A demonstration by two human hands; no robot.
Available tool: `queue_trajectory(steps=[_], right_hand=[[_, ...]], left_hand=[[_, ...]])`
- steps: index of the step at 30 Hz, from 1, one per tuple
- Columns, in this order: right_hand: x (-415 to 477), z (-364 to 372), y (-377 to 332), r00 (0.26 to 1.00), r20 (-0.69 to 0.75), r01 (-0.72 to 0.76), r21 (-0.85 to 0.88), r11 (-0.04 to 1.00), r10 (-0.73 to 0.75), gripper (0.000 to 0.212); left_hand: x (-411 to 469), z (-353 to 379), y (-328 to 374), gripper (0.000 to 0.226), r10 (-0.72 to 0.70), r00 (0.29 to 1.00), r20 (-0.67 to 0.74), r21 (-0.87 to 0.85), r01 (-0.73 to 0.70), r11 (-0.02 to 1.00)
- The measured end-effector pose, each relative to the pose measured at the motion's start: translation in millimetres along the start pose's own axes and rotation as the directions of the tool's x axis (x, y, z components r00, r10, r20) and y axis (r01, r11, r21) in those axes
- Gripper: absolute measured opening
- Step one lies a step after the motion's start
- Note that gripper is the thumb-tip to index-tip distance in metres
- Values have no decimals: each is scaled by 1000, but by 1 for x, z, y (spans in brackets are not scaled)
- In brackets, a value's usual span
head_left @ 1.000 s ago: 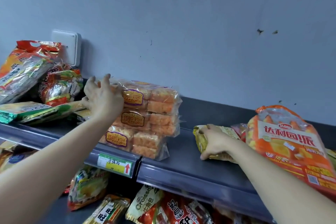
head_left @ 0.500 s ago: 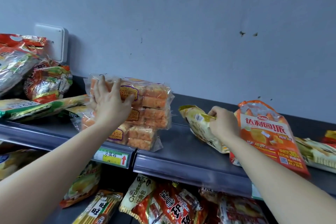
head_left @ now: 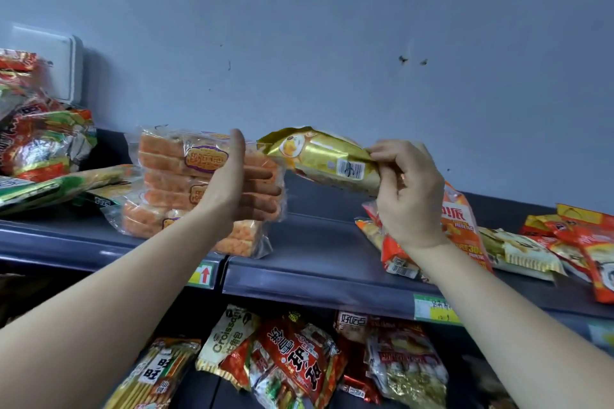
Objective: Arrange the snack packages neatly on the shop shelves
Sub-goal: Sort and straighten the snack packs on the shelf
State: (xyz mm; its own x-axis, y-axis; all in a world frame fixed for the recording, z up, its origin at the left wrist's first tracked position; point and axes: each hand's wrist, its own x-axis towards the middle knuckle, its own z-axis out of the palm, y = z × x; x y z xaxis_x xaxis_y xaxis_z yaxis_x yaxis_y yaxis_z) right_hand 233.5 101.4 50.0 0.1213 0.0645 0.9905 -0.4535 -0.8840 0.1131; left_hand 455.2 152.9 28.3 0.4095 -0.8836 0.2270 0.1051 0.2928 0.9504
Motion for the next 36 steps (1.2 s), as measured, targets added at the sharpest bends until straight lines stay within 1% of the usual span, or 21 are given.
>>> queue_trajectory(steps=[1,3,5,7,8,10,13,14,15,16,17,18,19,20,22,24,26,28,30,33,36], right_hand=[[-3,-6,-2,994,37,104,-1,995,-104,19],[-12,-17,-2,956,118,271,-1,963,-269,15],[-20,-31,4,928,181,335,-29,942,-324,16],[-29,-45,13,926,228,328,-89,941,-301,20],[-35,-53,16,929,248,314,-129,941,-277,19],[-44,-68,23,943,291,227,-216,950,-159,22],[-55,-90,34,922,297,-181,-236,955,248,48],[-55,-99,37,865,281,-389,-145,910,415,52],[-52,-108,38,757,302,-609,6,793,579,53],[-50,-118,41,616,385,-780,173,601,688,49],[-48,-129,45,485,489,-874,295,386,725,45],[-48,-140,51,405,569,-905,363,223,716,42],[-50,-152,58,361,613,-911,391,127,703,41],[-53,-164,66,336,616,-918,384,101,712,45],[-61,-185,81,330,528,-938,279,207,783,59],[-66,-205,97,376,395,-927,171,335,838,41],[-69,-225,114,415,278,-909,170,381,866,21],[-72,-245,130,445,178,-891,187,414,877,16],[-75,-263,147,459,89,-880,181,439,884,18],[-84,-284,177,421,4,-894,166,415,907,20],[-97,-297,208,380,-58,-915,121,384,923,19]], left_hand=[[-2,3,5,97,-140,981,135,-127,157,979],[-7,8,8,86,-260,916,306,-175,323,930],[-14,15,5,49,-280,902,328,-148,342,928],[-20,24,-1,18,-250,919,304,-197,318,927],[-22,29,-5,10,-220,929,299,-238,296,925],[-26,41,-11,15,-133,951,280,-309,221,925],[-36,66,-18,27,-26,966,259,-373,125,920],[-40,76,-21,28,-2,965,264,-389,109,915],[-43,88,-24,29,18,962,271,-401,96,911],[-46,100,-28,30,36,961,274,-407,82,910],[-50,113,-31,32,51,959,277,-410,70,910],[-53,126,-36,34,61,957,283,-414,65,908],[-57,140,-40,36,67,954,293,-419,65,906],[-62,153,-44,38,68,949,308,-422,72,904],[-71,181,-52,43,68,936,346,-418,89,904],[-80,209,-58,53,68,922,381,-397,97,913],[-88,237,-63,57,84,905,417,-343,71,937],[-94,263,-67,57,110,893,436,-258,7,966],[-98,286,-71,52,96,917,386,-180,-27,983],[-100,312,-79,49,66,949,309,-34,-59,998],[-100,334,-88,48,48,947,317,83,-79,993]])
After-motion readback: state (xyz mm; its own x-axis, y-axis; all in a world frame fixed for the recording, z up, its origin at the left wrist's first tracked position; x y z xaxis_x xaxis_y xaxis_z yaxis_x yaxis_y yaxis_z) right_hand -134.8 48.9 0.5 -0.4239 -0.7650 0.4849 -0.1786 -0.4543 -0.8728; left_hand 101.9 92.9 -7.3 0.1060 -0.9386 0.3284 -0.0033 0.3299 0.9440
